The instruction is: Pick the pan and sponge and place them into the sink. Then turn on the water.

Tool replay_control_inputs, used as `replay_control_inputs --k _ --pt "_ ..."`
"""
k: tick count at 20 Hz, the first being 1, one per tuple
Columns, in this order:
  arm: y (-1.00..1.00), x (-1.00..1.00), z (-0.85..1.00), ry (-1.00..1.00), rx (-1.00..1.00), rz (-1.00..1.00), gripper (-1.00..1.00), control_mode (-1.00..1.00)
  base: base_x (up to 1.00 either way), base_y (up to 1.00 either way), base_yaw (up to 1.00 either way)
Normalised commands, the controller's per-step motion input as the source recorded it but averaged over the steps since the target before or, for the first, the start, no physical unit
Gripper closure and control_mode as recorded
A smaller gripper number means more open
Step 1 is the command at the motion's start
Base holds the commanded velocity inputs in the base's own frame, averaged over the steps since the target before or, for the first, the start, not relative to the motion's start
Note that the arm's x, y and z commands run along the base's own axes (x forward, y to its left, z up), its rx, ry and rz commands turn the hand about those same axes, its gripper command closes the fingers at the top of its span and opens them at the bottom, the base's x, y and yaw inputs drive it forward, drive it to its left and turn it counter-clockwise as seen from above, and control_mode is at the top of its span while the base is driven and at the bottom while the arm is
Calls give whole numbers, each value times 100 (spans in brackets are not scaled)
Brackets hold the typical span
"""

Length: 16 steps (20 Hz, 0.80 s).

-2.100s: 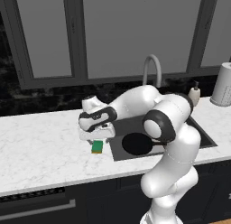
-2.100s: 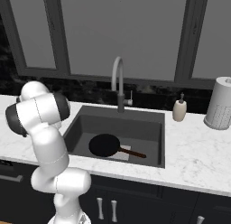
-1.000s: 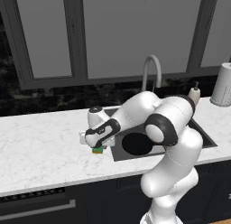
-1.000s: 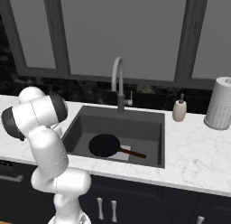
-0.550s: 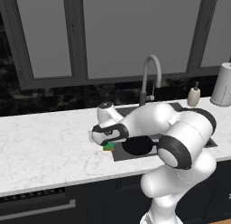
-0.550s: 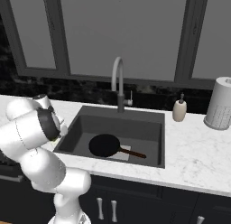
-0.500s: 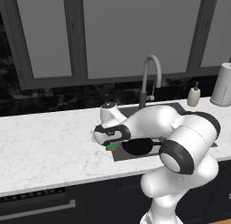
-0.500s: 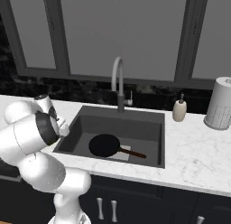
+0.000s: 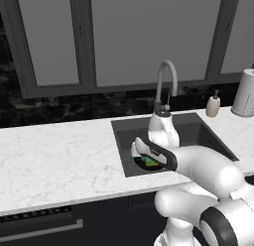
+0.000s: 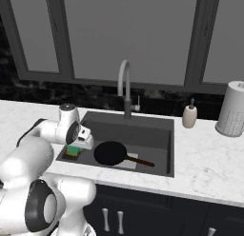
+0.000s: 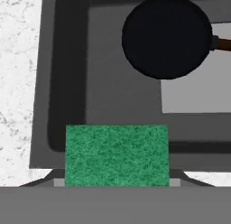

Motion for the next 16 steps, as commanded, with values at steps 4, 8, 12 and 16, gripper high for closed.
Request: replay_control_inputs --k 4,8,12,16 --pt "-100 -15 43 16 5 9 100 -100 0 0 0" --pt "-100 0 16 16 2 2 100 -100 0 0 0" --pt "-100 17 0 7 2 0 100 -100 0 0 0" --pt "-100 32 0 14 0 0 100 -100 0 0 0"
